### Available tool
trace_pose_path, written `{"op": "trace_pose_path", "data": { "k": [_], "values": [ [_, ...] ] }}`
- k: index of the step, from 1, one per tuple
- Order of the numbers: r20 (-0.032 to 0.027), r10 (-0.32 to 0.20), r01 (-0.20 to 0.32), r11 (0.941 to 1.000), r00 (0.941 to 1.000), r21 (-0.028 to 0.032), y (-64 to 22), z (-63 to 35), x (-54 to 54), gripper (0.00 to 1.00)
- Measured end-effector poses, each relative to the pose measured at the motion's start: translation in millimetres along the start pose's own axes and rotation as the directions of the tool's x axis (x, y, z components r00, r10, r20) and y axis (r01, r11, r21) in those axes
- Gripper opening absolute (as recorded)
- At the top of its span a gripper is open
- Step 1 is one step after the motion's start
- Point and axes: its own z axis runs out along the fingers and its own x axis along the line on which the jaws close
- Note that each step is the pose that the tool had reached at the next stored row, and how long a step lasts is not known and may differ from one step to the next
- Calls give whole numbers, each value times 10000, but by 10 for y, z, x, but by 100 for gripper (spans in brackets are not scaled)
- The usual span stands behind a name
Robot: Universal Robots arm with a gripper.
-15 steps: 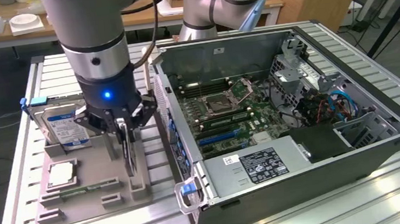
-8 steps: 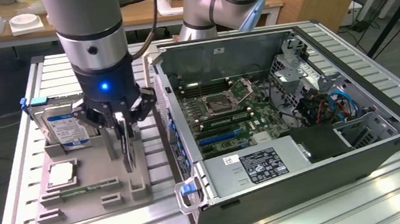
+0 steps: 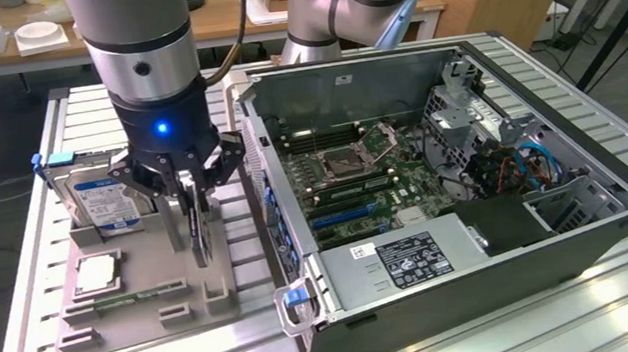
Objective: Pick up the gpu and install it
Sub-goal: 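Pick up the gpu and move the gpu toward the slot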
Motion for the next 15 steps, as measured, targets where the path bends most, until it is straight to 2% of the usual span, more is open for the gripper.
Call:
{"op": "trace_pose_path", "data": {
  "k": [10,15],
  "values": [
    [-1,0,0,10000,10000,1,0,-1,0,26],
    [-1,1,-1,10000,10000,2,3,-59,-1,26]
  ]
}}
